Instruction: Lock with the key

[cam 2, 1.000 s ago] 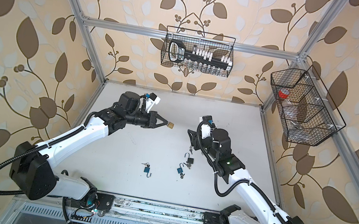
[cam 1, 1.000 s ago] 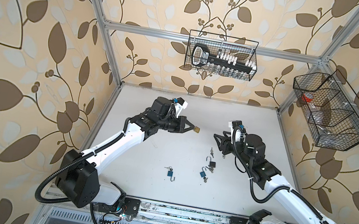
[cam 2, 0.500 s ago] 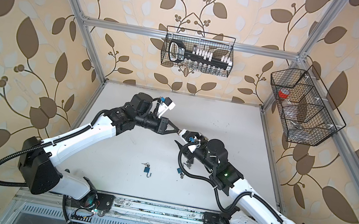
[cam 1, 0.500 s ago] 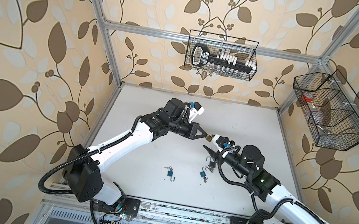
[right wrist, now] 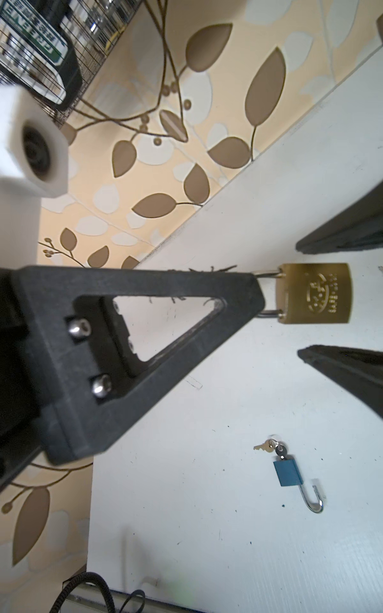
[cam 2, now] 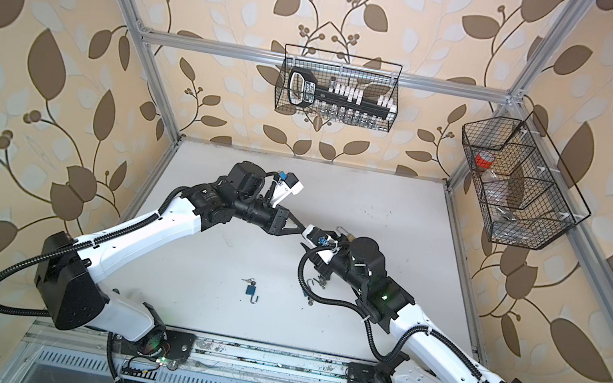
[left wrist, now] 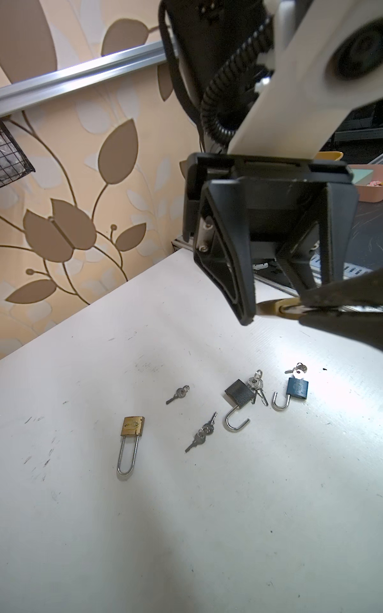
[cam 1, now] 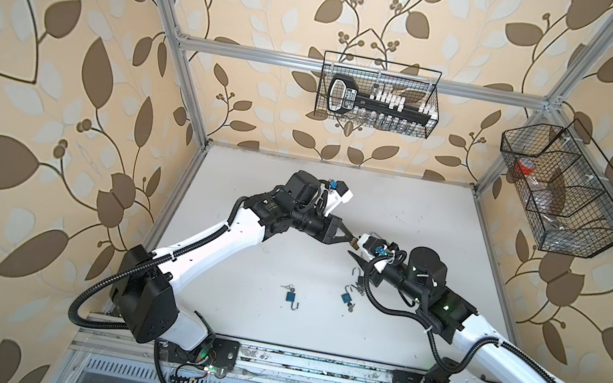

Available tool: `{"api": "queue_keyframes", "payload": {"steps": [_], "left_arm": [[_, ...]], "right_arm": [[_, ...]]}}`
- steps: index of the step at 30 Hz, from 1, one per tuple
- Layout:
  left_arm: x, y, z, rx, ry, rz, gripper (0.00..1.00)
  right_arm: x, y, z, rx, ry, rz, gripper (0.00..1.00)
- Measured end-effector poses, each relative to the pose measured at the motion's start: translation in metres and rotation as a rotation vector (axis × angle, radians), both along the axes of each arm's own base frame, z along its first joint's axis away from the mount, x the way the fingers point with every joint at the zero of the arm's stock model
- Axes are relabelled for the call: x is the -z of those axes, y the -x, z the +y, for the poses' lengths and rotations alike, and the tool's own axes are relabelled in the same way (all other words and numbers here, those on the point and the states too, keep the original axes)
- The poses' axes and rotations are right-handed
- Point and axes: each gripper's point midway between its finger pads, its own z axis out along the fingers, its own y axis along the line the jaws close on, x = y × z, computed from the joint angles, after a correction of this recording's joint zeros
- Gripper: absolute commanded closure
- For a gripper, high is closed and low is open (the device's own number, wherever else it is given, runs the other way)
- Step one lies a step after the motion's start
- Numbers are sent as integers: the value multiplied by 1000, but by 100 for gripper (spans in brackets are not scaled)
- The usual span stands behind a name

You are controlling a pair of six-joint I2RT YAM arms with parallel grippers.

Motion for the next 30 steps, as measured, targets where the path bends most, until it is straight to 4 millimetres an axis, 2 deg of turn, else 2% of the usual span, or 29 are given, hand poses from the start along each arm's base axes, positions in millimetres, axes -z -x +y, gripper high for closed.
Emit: {"api": "queue_keyframes", "payload": {"steps": [12,21,25,30], "left_arm": [[0,0,0,2,-2,-3,100],[0,0,0,2,-1,-3,100],[-1,0,0,2,2,-7,100],[-2,-1,-1,1,6,-12,100]], "right_arm": [[-5,-5,-1,20,-2,-22,61],[0,-9,0,28,12,-23,65],[-2,-10,0,30,11,-32,69],[-3,-10,1,26,13,-39,81]]}}
